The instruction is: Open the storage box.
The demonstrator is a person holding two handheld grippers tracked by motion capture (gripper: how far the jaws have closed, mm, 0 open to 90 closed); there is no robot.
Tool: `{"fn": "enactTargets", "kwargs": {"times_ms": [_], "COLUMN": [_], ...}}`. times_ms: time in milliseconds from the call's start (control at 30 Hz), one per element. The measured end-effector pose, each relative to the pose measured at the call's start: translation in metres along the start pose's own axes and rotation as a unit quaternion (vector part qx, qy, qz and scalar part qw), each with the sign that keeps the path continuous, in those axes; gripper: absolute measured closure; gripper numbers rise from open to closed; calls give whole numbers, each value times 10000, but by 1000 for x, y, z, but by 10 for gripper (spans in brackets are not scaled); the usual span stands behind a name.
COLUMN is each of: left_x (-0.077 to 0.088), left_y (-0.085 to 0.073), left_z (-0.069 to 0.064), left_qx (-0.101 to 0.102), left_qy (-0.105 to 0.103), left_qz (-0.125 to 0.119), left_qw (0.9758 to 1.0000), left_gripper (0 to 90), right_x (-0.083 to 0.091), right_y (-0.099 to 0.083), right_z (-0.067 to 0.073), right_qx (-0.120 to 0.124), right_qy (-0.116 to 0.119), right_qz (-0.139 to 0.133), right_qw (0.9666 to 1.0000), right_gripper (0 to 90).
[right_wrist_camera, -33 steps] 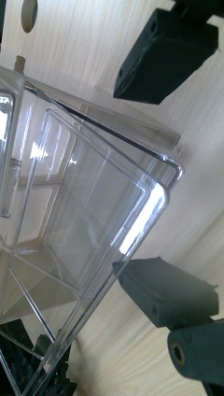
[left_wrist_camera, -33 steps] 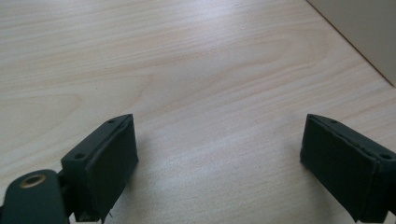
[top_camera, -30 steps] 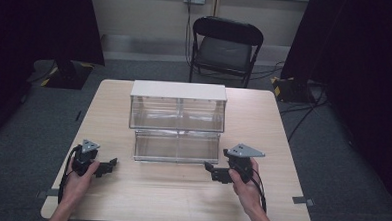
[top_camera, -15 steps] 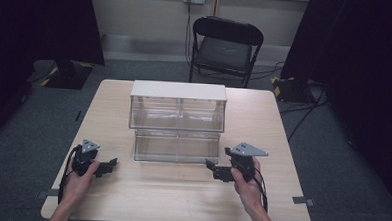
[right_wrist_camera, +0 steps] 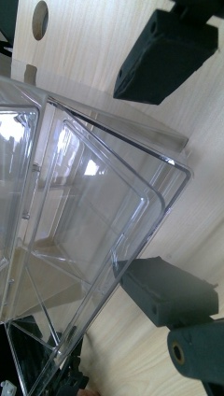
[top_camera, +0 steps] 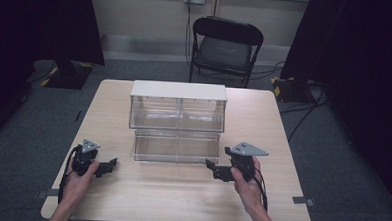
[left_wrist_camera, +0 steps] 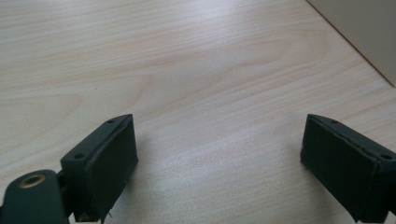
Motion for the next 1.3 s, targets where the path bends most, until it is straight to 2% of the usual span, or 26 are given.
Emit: {"fn": "enactTargets", "kwargs": {"times_ms": [900, 1300], "left_x": [0, 0], "left_y": [0, 0], "left_z": [0, 0], "left_qx": [-1, -2], "left_qy": [0, 0], "left_qz": [1, 3], "left_qw": [10000, 10000], "left_gripper": [102, 102], "right_x": [0, 1], "right_y": [7, 12], "right_z": [0, 0], "right_qx": [43, -11], "right_qy": [-17, -43], "right_qz": [-44, -52], "right_qw": [10000, 10000], "right_gripper": [143, 142]}}
Point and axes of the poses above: each handheld gripper's, and its own axes: x roughly backward along the jaws, y roughly out of its top, z roughly to its left, the point moved 8 cm from there along -x, roughly forward along the jaws, and after that the axes turned 11 degrees about y, right-handed, at the moved point
